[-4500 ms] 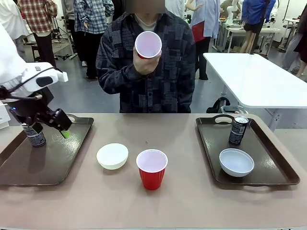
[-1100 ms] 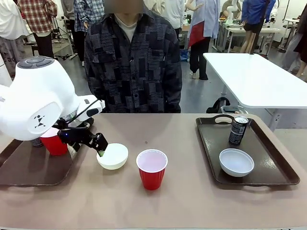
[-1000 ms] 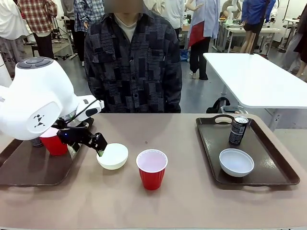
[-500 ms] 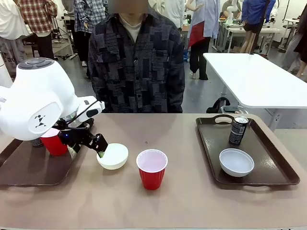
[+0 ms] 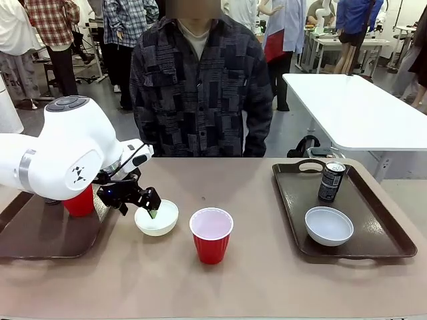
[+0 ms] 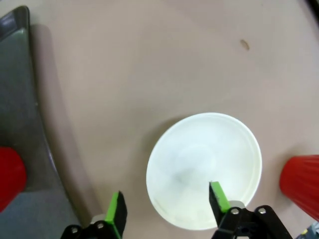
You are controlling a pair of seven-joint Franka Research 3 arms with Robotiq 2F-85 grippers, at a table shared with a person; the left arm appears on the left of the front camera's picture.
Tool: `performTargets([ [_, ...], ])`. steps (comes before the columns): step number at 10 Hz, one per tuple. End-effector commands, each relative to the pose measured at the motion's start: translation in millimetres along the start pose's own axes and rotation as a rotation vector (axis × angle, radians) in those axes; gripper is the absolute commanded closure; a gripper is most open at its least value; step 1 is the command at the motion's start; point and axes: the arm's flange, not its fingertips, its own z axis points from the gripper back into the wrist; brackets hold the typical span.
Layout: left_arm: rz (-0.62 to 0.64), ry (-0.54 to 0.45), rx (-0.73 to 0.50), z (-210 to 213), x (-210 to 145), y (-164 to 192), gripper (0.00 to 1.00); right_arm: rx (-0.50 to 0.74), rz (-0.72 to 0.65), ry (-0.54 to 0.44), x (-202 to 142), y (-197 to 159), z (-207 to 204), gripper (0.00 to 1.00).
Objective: Prepare tableware on both trays.
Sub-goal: Pick up a Picnic Bowl from the table and place it on a Handle tray.
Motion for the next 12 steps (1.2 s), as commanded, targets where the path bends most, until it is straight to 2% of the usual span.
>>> performTargets([
  [1,0.052,-0.008,0.042,-6.2,3.1,-3.1,1.0,0.015,0.001,-0.008,0.0,-1.1,-1.1,0.0],
  [2,0.06,0.011,0.058,-8.5,3.6,-1.5,0.64,0.015,0.001,-0.008,0.0,-1.1,-1.1,0.0],
  [3,0.065,0.022,0.063,-10.4,3.9,-0.9,1.0,0.015,0.001,-0.008,0.0,-1.1,-1.1,0.0],
  [12,0.096,0.031,0.059,-2.2,3.9,2.5,1.0,0.015,0.001,-0.008,0.0,-1.1,-1.1,0.0],
])
